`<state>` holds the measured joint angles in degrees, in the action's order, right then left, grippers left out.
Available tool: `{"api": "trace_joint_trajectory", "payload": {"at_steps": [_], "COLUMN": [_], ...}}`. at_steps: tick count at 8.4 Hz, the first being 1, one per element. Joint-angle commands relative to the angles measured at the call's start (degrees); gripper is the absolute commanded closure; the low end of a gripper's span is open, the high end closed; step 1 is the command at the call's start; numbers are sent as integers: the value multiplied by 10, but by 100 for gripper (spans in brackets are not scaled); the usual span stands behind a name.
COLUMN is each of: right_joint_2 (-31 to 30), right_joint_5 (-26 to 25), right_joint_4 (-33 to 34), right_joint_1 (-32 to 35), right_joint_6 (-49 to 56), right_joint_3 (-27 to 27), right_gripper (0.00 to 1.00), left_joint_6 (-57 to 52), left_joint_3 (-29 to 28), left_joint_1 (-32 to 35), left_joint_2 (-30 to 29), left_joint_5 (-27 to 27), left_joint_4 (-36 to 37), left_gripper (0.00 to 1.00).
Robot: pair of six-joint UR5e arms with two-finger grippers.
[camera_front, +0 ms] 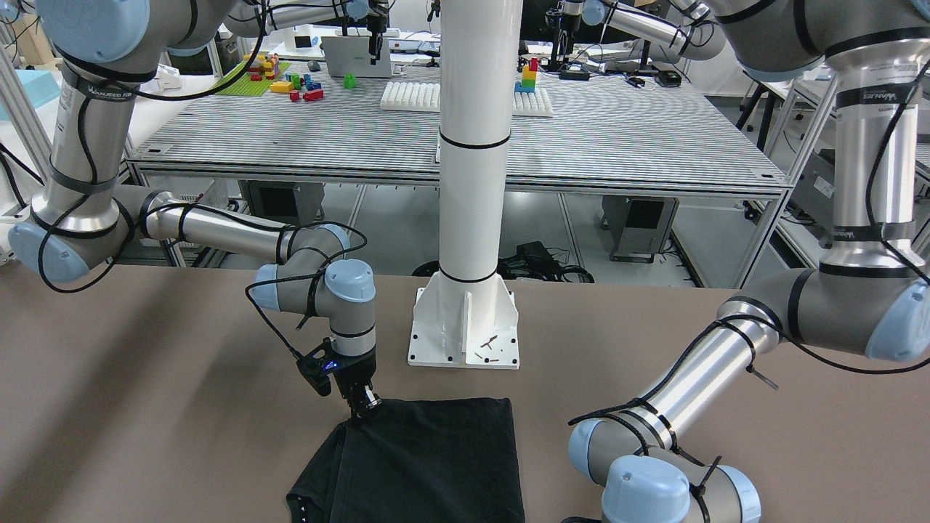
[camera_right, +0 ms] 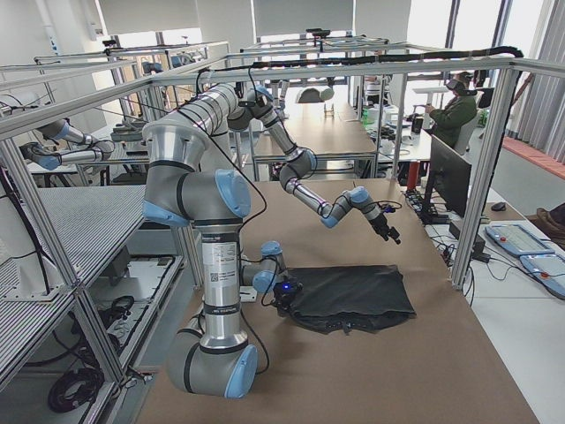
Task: Fold clothes
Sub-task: 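Lower the left gripper to the shirt's other near corner and grip it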
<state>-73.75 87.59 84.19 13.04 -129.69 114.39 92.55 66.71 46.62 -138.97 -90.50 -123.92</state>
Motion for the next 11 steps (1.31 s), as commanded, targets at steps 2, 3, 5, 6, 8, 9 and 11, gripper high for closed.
{"api": "trace_joint_trajectory", "payload": {"at_steps": [2,3,5,6,8,9,11], "right_joint_2": [8,7,5,4,-2,-2,-2], "right_joint_5": [4,4,6,7,7,7,6], "right_joint_4": [36,34,34,33,33,33,33], "right_joint_1": [0,-1,-2,-1,-3,-4,-4], "right_joint_6": [2,2,2,2,2,1,1], "right_joint_3": [32,33,33,35,36,38,36], "right_gripper": [100,100,100,100,100,100,100], "left_joint_6": [38,67,144,182,258,285,336], "left_joint_3": [46,131,343,426,486,483,476], "left_joint_1": [-9,-34,-112,-166,-299,-358,-428], "left_joint_2": [16,53,164,236,307,317,342], "left_joint_5": [-5,-7,-1,28,138,174,209], "left_joint_4": [12,54,147,149,149,149,147], "left_gripper": [6,6,6,6,7,13,30]}}
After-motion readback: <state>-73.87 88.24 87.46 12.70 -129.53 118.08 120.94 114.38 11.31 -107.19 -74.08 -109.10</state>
